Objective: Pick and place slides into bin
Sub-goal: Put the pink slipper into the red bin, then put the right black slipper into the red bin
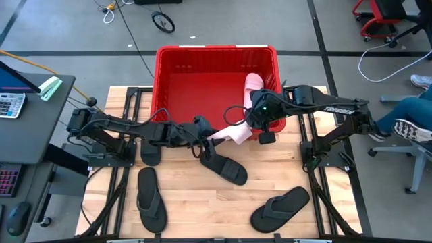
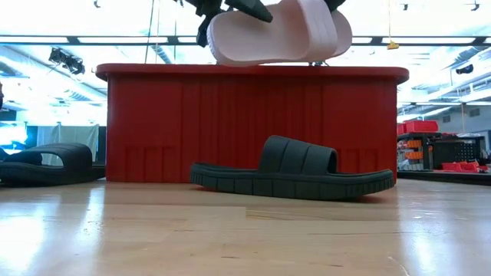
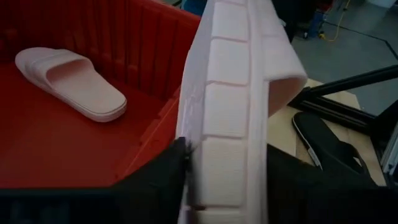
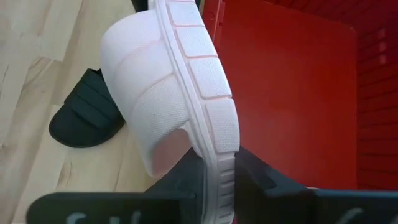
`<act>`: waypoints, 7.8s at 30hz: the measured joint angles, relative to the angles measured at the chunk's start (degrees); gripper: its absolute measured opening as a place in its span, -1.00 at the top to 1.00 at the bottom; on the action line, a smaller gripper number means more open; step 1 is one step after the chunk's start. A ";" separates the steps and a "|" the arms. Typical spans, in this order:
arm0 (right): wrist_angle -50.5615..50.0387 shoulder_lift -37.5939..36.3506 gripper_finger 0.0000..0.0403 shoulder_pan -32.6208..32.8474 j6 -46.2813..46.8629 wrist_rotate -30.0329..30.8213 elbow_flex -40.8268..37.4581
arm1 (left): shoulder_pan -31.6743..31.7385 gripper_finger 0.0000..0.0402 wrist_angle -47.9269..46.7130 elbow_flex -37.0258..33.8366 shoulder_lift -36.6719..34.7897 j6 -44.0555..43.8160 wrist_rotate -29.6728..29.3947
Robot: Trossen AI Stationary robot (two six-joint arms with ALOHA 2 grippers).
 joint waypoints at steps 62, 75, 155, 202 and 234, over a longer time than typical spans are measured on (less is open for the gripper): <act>-7.09 -14.80 0.24 0.00 29.14 8.37 0.00 | 29.56 0.60 11.87 12.24 31.56 -44.50 4.15; -10.22 -14.12 0.24 0.00 30.08 8.37 0.00 | 30.46 0.24 9.01 18.98 36.57 -38.89 5.02; -9.24 -14.14 0.30 19.68 44.69 14.94 0.00 | 32.72 0.98 -12.04 36.93 35.72 -13.25 21.17; -4.46 -3.12 0.34 46.52 78.44 23.63 -0.02 | -7.16 0.04 -13.02 11.37 21.42 -46.84 11.53; -4.36 -3.02 0.34 46.51 73.95 23.82 -0.02 | -4.58 0.13 0.60 3.61 25.97 -48.23 11.66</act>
